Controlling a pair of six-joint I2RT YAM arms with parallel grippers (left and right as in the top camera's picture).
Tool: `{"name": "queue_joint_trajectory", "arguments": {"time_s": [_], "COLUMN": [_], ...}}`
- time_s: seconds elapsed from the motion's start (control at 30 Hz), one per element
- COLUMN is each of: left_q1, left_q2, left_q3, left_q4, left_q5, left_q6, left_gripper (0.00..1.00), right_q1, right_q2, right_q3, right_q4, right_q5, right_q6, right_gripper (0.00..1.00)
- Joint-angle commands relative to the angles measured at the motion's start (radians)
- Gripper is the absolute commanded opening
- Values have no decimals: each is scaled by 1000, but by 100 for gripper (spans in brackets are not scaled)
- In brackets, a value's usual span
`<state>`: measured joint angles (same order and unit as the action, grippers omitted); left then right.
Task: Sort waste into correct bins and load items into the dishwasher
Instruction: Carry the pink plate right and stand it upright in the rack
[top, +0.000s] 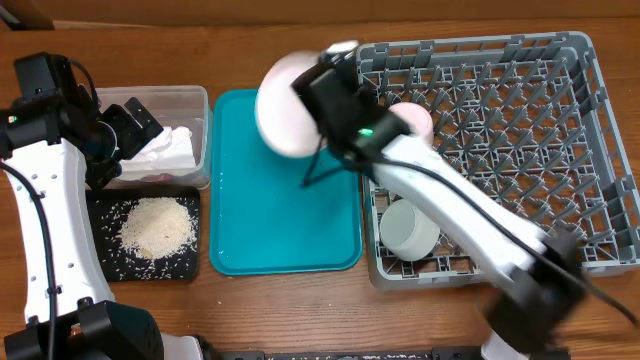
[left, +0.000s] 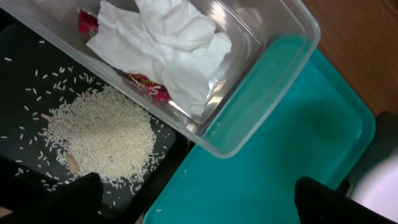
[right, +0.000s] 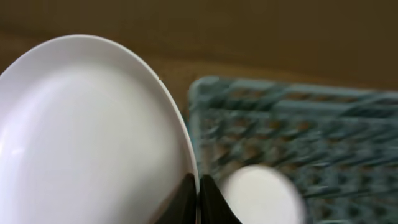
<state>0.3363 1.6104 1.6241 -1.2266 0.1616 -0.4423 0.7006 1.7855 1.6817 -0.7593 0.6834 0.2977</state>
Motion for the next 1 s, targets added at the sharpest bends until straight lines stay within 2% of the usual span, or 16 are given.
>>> {"name": "queue_joint_trajectory", "arguments": {"time_s": [0.0, 0.17, 0.27, 0.43, 0.53, 0.63, 0.97], "left_q1": [2, 2, 2, 2, 2, 2, 2], "left_q2": [-8, -8, -8, -8, -8, -8, -8], "left_q3": [21, 21, 21, 21, 21, 21, 21], "left_q4": [1, 1, 1, 1, 1, 1, 1], "left_q5": [3, 3, 3, 3, 3, 3, 3], "left_q6": [1, 1, 0, 1, 0, 0, 1], "left_gripper": [100, 100, 100, 100, 100, 100, 100], "right_q1": [-5, -8, -21, -120, -240, -296, -354], "right_q2": [-102, -134, -134, -134, -134, -134, -122], "right_q3": [8, 8, 6, 6, 6, -4, -126], "right_q4": [-39, -150, -217, -285, -325, -330, -231], "right_q5": [341, 707, 790, 769, 652, 604, 605], "right_q6": [-69, -113, -119, -116, -116, -115, -116], "right_gripper": [4, 4, 4, 4, 4, 4, 4]}}
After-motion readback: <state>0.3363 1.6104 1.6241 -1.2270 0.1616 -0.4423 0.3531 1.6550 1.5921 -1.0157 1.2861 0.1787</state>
